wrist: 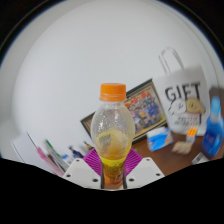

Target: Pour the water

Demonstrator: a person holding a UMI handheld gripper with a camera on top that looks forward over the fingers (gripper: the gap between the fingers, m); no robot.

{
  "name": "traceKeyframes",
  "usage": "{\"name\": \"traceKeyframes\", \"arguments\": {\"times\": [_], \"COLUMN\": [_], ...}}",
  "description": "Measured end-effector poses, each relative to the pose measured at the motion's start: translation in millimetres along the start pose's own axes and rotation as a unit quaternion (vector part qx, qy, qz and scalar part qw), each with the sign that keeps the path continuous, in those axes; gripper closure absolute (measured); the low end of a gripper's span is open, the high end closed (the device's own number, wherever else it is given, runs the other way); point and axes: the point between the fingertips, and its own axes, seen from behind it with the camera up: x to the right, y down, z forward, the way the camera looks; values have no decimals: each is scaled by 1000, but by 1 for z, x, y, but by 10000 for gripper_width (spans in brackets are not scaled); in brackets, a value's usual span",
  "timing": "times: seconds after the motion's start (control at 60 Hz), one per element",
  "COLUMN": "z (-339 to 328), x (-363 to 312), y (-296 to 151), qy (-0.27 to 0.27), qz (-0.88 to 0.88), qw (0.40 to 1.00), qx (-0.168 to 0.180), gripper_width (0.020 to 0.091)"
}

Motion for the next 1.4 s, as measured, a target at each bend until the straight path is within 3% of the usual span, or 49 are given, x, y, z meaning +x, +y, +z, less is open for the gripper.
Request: {"name": "traceKeyframes", "arguments": {"times": [0.183, 0.35, 0.65, 0.767, 0.917, 1.033, 1.067, 1.133, 1.4], "z": [-11, -10, -9, -10, -11, -19, -23, -34, -131], "x": [122, 203, 256, 253, 252, 252, 250, 245, 185], "y": [8, 57, 124, 123, 124, 137, 138, 136, 125], "qy": [88, 103, 100, 100, 105, 118, 123, 143, 240], "qz": [-199, -231, -215, -231, -259, -259, -258, -260, -237], "qw": [976, 965, 966, 964, 957, 952, 951, 947, 931], "qx": [-30, -66, -106, -85, -76, -109, -114, -121, -139], "gripper_width": [866, 865, 855, 853, 650, 234, 270, 242, 250]}}
